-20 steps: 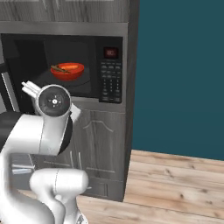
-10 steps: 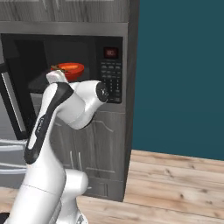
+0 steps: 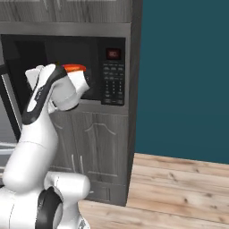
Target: The microwave is finished heating the fish and carrot. Take the bowl containing the food and place it on the dining counter.
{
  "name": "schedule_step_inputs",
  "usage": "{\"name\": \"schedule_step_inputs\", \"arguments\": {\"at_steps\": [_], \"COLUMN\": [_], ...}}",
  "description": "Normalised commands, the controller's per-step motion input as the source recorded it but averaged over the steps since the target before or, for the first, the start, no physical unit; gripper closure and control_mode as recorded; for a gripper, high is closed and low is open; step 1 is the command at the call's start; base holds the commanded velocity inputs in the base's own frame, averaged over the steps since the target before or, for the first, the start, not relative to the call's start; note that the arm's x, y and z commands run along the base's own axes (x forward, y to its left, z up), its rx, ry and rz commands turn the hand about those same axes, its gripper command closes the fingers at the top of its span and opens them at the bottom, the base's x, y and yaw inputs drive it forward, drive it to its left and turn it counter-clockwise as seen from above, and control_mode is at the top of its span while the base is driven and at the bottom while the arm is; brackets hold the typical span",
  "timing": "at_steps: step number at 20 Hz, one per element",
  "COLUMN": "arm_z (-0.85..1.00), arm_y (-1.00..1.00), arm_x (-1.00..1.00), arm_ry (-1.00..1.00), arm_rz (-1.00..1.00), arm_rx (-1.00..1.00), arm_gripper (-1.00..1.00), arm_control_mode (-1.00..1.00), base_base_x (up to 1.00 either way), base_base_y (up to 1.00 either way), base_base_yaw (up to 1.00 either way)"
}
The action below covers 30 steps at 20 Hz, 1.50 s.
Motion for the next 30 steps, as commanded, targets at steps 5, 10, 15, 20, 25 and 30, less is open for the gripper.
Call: {"name": "schedule_step_inputs", "arguments": {"at_steps": [5,10,15,20,25,30], "arm_z": [0.00,-0.04,-0.03,0.00,0.14,0.14], "arm_y": [1.00,1.00,1.00,-0.01,-1.00,-1.00], "arm_x": [-0.58,-0.58,0.02,0.11,0.70,0.74], "arm_ry": [0.04,-0.03,-0.15,-0.03,0.00,0.00], "arm_rz": [0.39,0.17,-0.09,-0.06,-0.14,-0.18], "arm_rx": [0.00,0.00,-0.03,-0.03,0.00,0.00], "arm_gripper": [-1.00,-1.00,-1.00,-1.00,-1.00,-1.00], "arm_control_mode": [-1.00,-1.00,-1.00,-1.00,-1.00,-1.00], "base_base_x": [0.00,0.00,0.00,0.00,0.00,0.00], "base_base_y": [0.00,0.00,0.00,0.00,0.00,0.00], "base_base_yaw": [0.00,0.00,0.00,0.00,0.00,0.00]}}
